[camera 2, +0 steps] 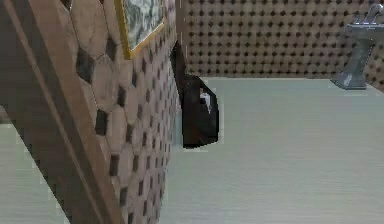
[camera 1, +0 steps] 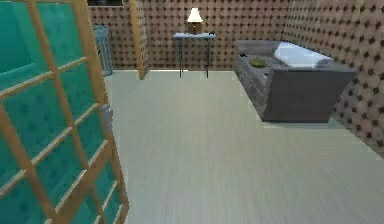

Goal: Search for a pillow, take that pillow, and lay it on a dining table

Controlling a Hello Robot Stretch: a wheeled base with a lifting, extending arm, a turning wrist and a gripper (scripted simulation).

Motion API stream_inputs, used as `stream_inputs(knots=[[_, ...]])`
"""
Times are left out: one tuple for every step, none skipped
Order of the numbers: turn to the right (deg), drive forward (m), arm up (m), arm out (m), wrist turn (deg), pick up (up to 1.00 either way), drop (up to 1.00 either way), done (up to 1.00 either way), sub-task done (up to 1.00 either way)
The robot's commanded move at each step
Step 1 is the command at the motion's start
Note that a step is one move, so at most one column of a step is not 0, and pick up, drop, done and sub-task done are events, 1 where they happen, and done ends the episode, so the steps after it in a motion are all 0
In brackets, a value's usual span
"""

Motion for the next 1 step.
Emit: stream_inputs(knots=[[-45.0, 0.00, 0.00, 0.00, 0.0, 0.00, 0.00, 0.00, 0.00]])
